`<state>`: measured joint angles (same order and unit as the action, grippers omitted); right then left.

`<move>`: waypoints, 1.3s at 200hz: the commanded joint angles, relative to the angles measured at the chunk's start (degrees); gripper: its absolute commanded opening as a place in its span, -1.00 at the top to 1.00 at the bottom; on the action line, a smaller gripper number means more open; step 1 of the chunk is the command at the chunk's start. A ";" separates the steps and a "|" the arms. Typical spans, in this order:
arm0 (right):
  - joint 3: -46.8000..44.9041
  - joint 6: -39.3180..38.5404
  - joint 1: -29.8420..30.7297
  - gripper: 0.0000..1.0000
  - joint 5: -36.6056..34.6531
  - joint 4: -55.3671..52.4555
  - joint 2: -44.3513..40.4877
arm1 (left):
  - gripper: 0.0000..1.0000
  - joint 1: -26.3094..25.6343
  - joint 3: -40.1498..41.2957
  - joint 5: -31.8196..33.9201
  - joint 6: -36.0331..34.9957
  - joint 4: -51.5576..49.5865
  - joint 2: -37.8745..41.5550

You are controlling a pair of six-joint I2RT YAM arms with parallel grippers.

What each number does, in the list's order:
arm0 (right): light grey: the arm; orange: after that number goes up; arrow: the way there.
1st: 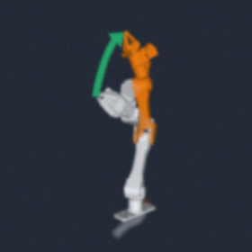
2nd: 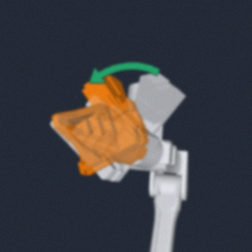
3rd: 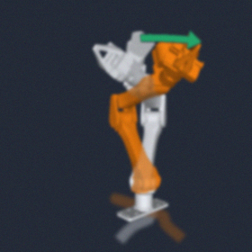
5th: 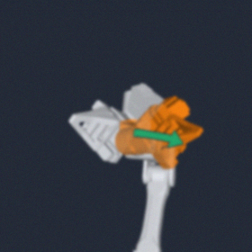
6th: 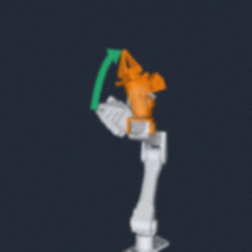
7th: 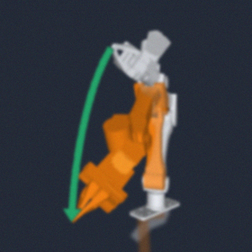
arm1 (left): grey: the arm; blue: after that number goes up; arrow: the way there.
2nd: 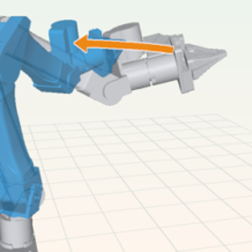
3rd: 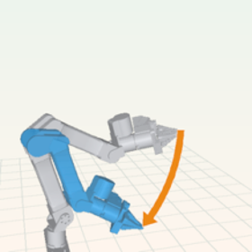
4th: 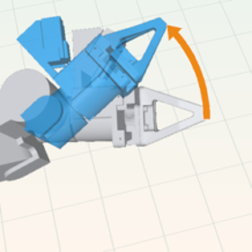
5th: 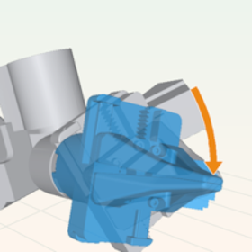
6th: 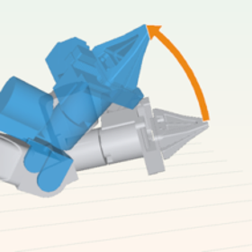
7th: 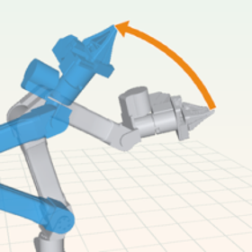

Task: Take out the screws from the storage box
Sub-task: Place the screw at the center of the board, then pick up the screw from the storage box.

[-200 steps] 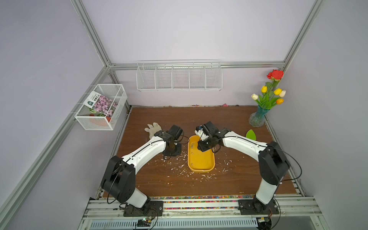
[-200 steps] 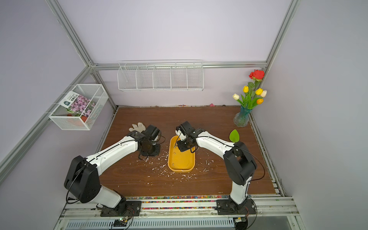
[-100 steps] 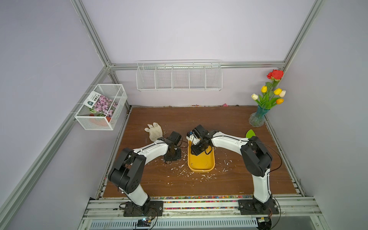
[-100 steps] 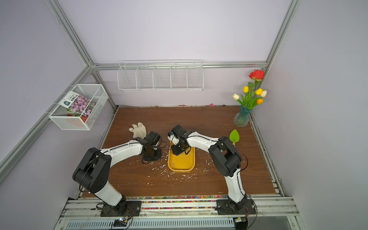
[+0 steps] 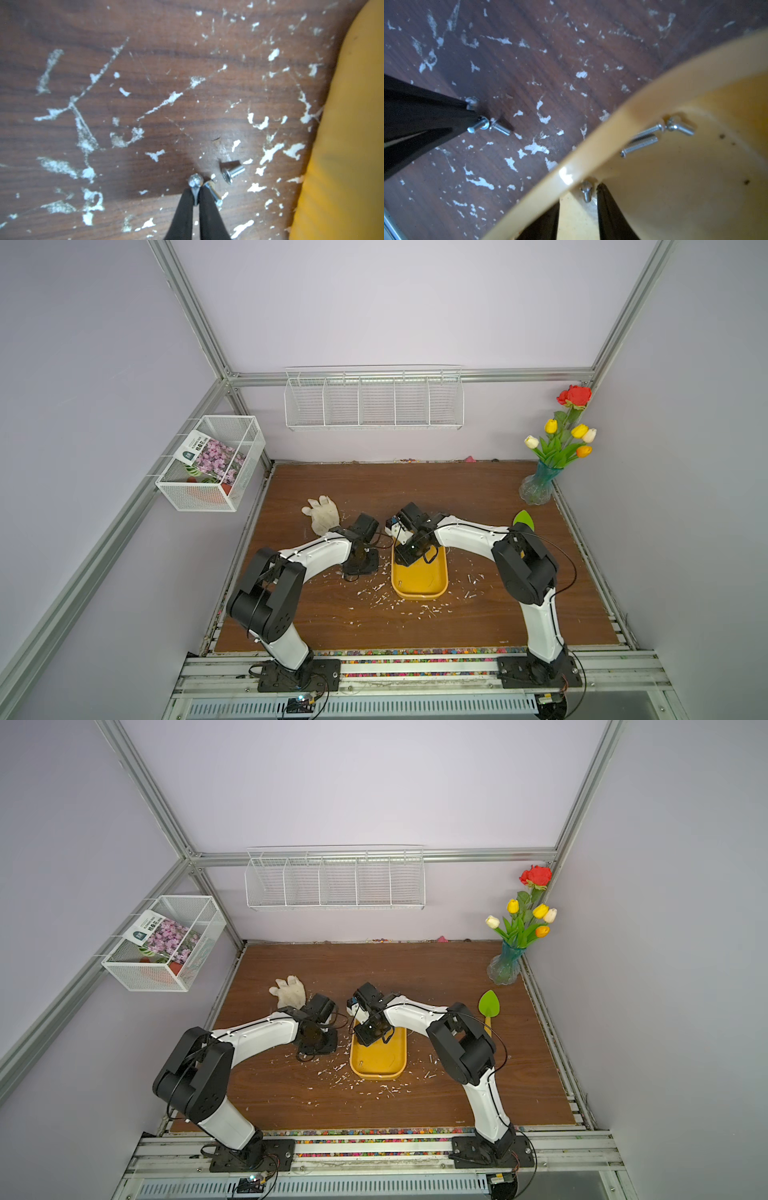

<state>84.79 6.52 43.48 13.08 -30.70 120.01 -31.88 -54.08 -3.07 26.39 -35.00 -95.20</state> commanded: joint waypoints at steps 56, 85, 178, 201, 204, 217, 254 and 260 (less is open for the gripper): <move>-1.09 -1.73 1.38 0.37 -4.99 -3.28 2.81 | 0.44 0.06 -1.19 1.06 1.04 -1.73 1.96; 0.24 -2.23 1.43 0.46 -7.09 -4.74 4.06 | 0.44 0.06 -1.68 1.44 1.19 -2.26 2.67; 1.16 -1.97 1.43 1.00 -11.24 -7.26 5.00 | 0.43 0.04 -2.72 1.89 0.75 -3.70 3.40; 1.56 -0.79 1.18 1.00 -9.84 -6.72 2.40 | 0.43 0.05 -4.22 2.19 0.29 -5.00 3.61; 1.60 -0.59 1.10 1.00 -9.59 -6.55 2.02 | 0.43 0.06 -4.51 2.30 0.24 -5.13 3.74; 1.59 0.33 0.67 1.00 -8.57 -5.92 0.00 | 0.43 0.06 -5.51 2.28 0.07 -5.74 4.28; 0.89 3.49 -1.84 1.00 -4.06 -5.09 -6.23 | 0.43 0.06 -8.41 1.89 -0.77 -6.72 5.92; 0.34 3.44 -2.13 1.00 -4.02 -4.99 -7.44 | 0.43 0.02 -8.86 2.04 -0.90 -6.98 6.07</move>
<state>86.70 7.49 43.31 6.61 -34.24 119.22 -31.88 -60.18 -1.50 26.68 -40.53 -91.31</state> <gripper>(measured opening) 0.098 0.285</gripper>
